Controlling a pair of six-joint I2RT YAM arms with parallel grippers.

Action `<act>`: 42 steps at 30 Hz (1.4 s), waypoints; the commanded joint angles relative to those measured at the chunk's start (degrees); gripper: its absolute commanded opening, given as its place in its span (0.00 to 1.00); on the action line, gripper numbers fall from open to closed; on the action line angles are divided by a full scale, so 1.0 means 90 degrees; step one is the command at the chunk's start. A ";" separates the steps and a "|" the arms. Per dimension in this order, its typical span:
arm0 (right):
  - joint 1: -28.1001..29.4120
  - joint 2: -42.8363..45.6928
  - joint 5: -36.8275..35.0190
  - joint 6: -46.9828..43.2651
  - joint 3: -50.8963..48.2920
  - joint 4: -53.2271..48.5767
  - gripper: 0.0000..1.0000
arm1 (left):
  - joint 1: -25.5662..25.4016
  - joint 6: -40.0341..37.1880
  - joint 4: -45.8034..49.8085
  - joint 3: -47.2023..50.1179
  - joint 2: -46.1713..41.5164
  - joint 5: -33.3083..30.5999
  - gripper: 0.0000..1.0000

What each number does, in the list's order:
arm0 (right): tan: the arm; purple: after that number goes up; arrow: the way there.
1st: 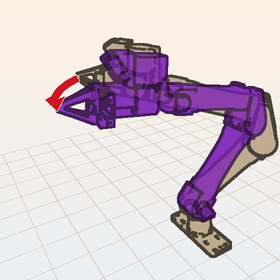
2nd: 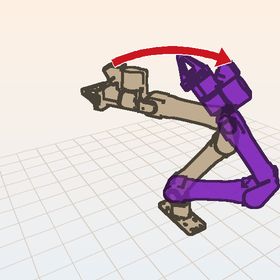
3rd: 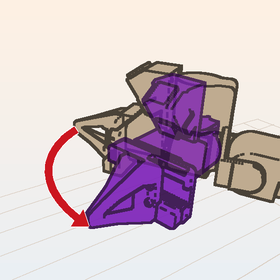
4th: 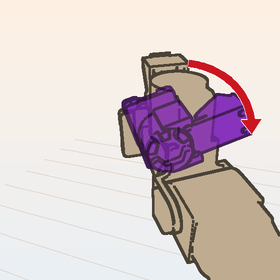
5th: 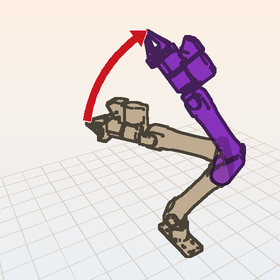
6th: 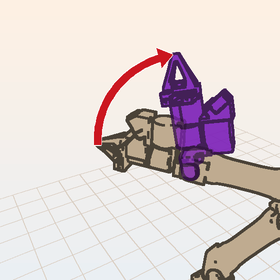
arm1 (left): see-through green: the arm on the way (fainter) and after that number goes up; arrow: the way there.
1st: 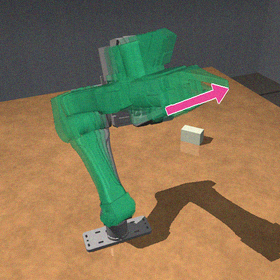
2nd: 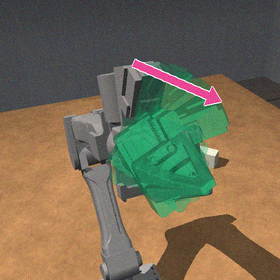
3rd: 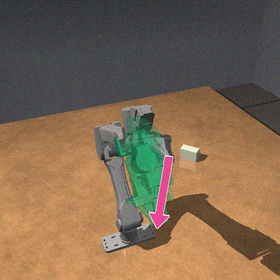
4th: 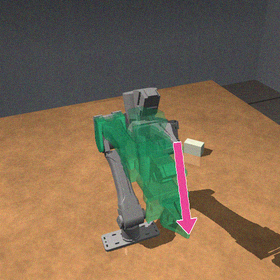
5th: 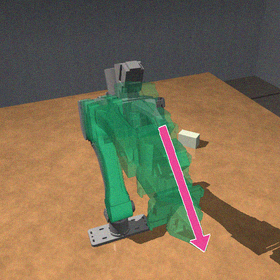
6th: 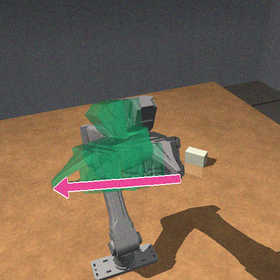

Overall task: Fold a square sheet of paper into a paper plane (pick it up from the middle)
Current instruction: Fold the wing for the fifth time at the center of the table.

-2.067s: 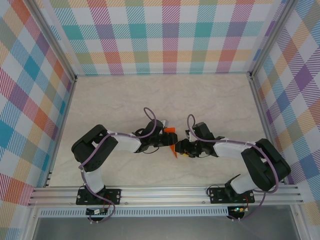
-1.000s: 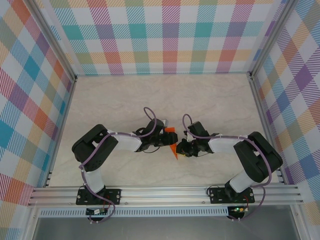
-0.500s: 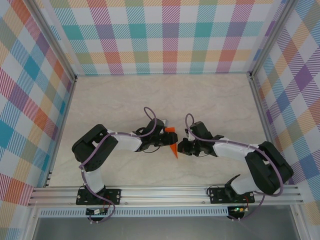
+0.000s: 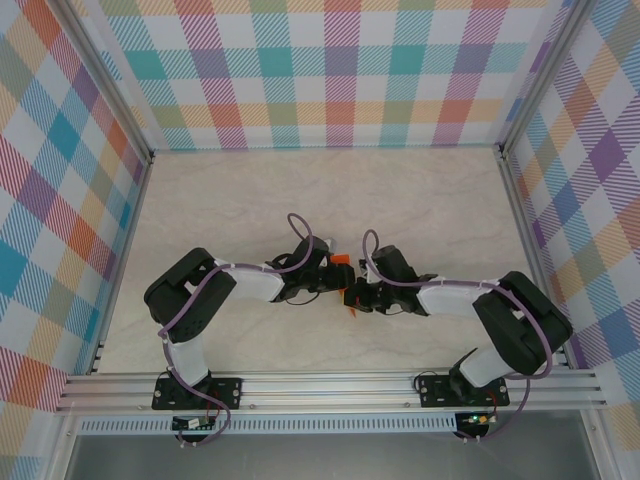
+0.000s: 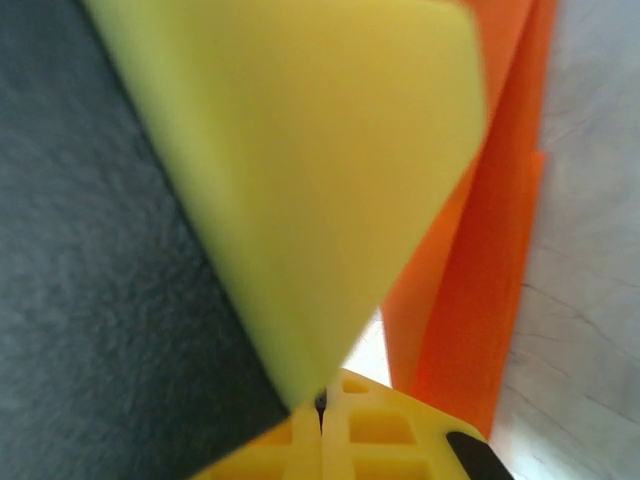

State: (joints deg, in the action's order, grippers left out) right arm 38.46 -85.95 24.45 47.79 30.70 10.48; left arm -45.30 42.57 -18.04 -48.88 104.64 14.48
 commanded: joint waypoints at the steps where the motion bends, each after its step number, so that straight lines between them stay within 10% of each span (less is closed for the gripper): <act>1: 0.0120 0.0052 -0.0158 0.0140 -0.0020 0.0418 0.00 | -0.0082 0.0000 0.0442 -0.0043 0.0225 0.0198 0.49; 13: 0.0088 -0.0189 -0.1215 0.0020 -0.0002 -0.0539 0.00 | -0.0079 -0.0022 0.0364 -0.0069 0.0307 0.0295 0.49; 42: 0.0082 -0.0067 -0.0099 -0.0544 -0.0491 -0.1239 0.01 | -0.0075 0.0036 0.0582 -0.0122 0.0332 0.0152 0.49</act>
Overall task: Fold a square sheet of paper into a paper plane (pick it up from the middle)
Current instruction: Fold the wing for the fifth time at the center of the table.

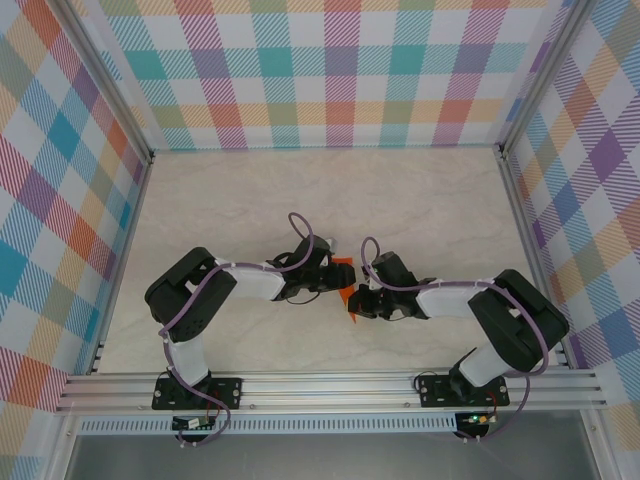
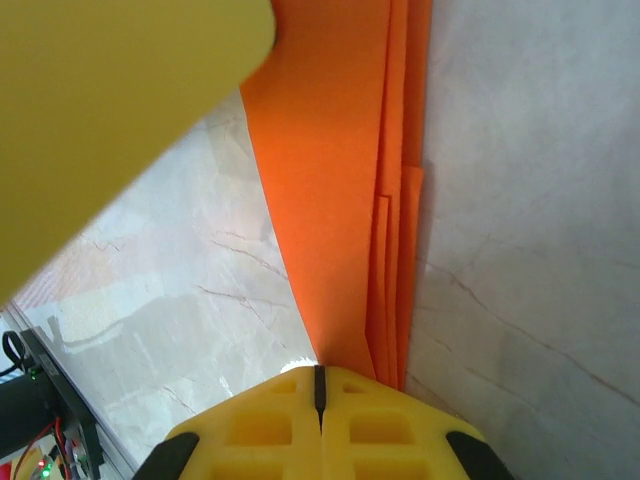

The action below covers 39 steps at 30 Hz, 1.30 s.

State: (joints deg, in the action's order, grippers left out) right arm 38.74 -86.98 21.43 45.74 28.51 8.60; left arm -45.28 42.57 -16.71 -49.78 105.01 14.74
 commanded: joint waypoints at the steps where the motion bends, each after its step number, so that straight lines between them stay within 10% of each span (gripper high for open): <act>1: 0.0051 0.0101 0.0176 -0.0316 -0.0305 -0.1056 0.01 | -0.0085 0.0037 0.0450 -0.0026 0.0290 0.0110 0.49; 27: 0.0060 0.1368 0.0832 -0.0716 0.0093 -0.1543 0.10 | -0.0096 0.0036 0.0489 -0.0169 0.0568 0.0364 0.47; 39: 0.0275 0.0276 0.0151 -0.0807 0.0270 -0.1950 0.09 | -0.0087 0.0000 0.0571 -0.0226 0.0568 0.0365 0.47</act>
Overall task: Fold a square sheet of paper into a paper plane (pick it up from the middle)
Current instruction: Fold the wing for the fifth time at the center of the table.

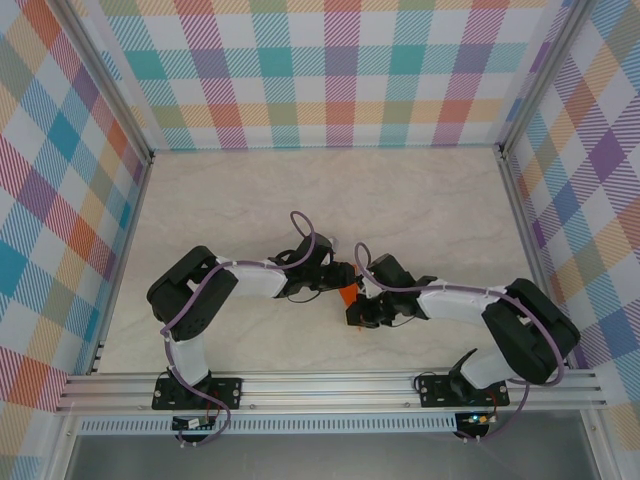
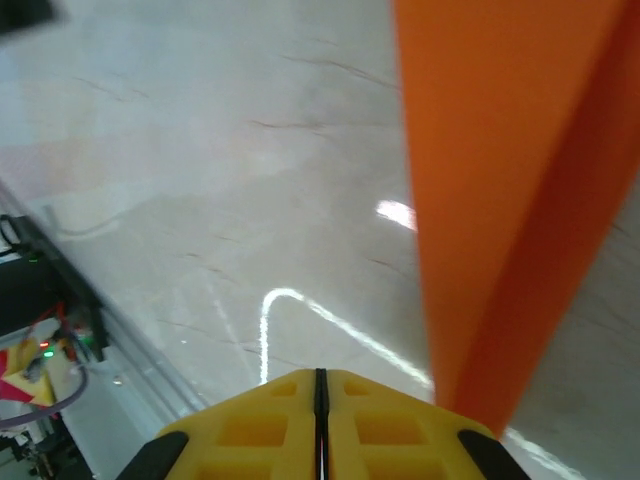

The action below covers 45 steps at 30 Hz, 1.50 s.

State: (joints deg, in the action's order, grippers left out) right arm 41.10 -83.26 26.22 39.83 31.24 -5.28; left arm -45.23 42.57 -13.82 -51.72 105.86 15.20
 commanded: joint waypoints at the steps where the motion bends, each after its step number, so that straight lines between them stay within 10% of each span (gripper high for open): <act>1: 0.0013 -0.0141 -0.0476 -0.0113 -0.0115 -0.0428 0.09 | -0.0093 -0.0002 0.0283 -0.0012 0.0474 0.0286 0.47; 16: -0.0747 0.0598 0.0807 0.0546 -0.1319 0.1115 0.14 | -0.0096 -0.0008 0.0306 0.0029 0.0454 0.0268 0.47; 25: -0.0749 0.2102 -0.1261 -0.0245 -0.0558 -0.0891 0.41 | -0.0092 0.0021 0.0209 0.0024 0.0435 0.0374 0.47; 45: -0.0758 -0.0018 -0.0493 -0.0525 0.0363 0.0039 0.45 | -0.0101 0.0017 0.0281 -0.0086 0.0459 0.0445 0.47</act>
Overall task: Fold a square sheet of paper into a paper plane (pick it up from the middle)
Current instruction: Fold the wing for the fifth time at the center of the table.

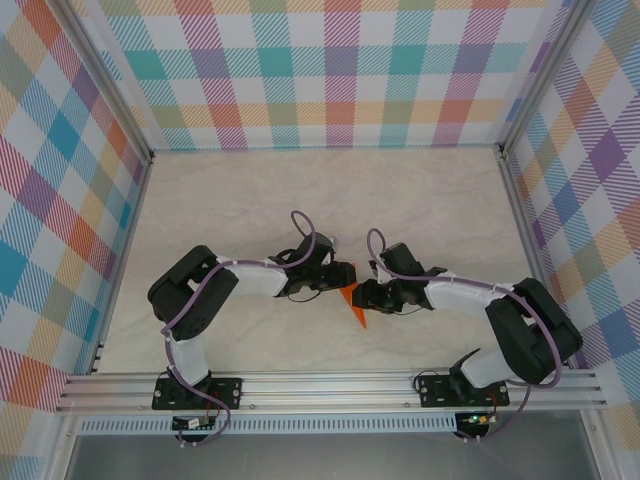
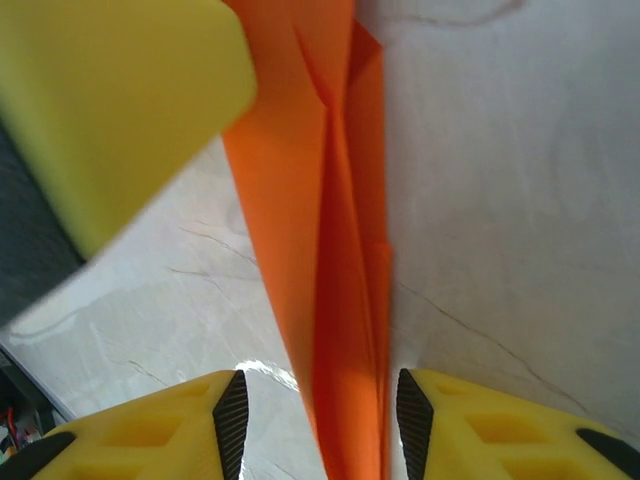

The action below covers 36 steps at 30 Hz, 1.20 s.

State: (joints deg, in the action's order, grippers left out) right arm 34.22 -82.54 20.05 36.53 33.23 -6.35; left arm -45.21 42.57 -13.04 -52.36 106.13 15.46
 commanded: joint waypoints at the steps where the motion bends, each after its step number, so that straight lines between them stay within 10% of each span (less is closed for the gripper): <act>1: 0.0006 -0.0143 0.0179 -0.0164 0.0153 0.0152 0.45 | -0.0098 0.0019 0.0194 -0.0016 0.0432 0.0406 0.47; 13: 0.0007 -0.0892 -0.0041 -0.0111 0.0000 0.0193 0.17 | -0.0102 -0.0029 0.0296 -0.0035 0.0405 0.0374 0.47; 36: 0.0638 0.0322 0.0422 -0.0285 0.0326 0.0100 0.04 | -0.0093 -0.0048 0.0531 -0.0082 0.0455 0.0310 0.46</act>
State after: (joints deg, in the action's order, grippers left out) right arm 37.41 -76.86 21.47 35.07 34.39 -6.46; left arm -45.21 42.35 -11.44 -53.19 106.32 15.40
